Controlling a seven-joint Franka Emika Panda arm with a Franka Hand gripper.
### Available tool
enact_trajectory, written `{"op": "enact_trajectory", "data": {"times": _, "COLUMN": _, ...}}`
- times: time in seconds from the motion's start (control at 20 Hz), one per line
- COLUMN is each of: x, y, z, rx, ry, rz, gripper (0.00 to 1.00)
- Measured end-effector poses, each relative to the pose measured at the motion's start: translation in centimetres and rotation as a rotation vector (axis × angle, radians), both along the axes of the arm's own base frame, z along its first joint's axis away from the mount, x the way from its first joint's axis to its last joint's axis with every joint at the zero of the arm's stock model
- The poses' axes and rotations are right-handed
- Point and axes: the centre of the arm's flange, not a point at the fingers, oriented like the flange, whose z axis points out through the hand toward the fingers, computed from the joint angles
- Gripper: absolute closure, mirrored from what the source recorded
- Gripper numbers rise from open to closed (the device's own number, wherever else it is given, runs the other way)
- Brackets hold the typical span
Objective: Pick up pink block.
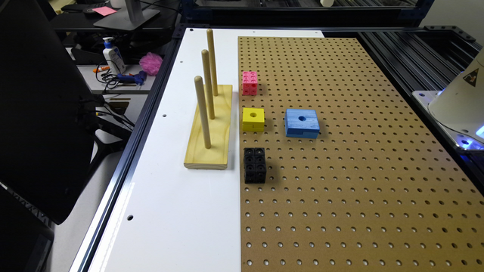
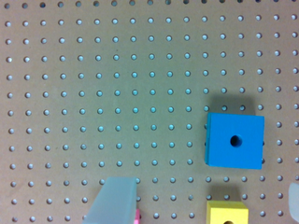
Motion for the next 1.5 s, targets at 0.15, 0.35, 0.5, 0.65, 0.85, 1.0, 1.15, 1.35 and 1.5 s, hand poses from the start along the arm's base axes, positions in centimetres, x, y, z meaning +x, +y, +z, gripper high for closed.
{"op": "enact_trajectory", "data": {"times": 0.15, "x": 0.0, "y": 0.0, "z": 0.0, "rx": 0.000, "ry": 0.000, "rz": 0.000, "gripper": 0.00}}
{"op": "enact_trajectory", "data": {"times": 0.35, "x": 0.0, "y": 0.0, "z": 0.0, "rx": 0.000, "ry": 0.001, "rz": 0.000, "gripper": 0.00}}
{"op": "enact_trajectory", "data": {"times": 0.5, "x": 0.1, "y": -0.6, "z": 0.0, "rx": -0.002, "ry": -0.010, "rz": -0.004, "gripper": 0.00}}
{"op": "enact_trajectory", "data": {"times": 0.65, "x": 0.2, "y": -1.1, "z": 0.0, "rx": -0.003, "ry": -0.020, "rz": -0.004, "gripper": 0.00}}
{"op": "enact_trajectory", "data": {"times": 0.85, "x": 0.9, "y": -1.4, "z": -0.1, "rx": -0.005, "ry": -0.034, "rz": -0.006, "gripper": 0.00}}
{"op": "enact_trajectory", "data": {"times": 1.0, "x": 2.0, "y": -1.9, "z": -0.3, "rx": -0.006, "ry": -0.042, "rz": -0.007, "gripper": 0.00}}
{"op": "enact_trajectory", "data": {"times": 1.15, "x": 3.3, "y": -2.8, "z": -0.4, "rx": -0.008, "ry": -0.044, "rz": -0.006, "gripper": 0.00}}
{"op": "enact_trajectory", "data": {"times": 1.35, "x": 5.1, "y": -4.1, "z": -0.5, "rx": -0.008, "ry": -0.040, "rz": -0.005, "gripper": 0.00}}
{"op": "enact_trajectory", "data": {"times": 1.5, "x": 5.9, "y": -4.7, "z": -0.7, "rx": -0.008, "ry": -0.036, "rz": -0.004, "gripper": 0.00}}
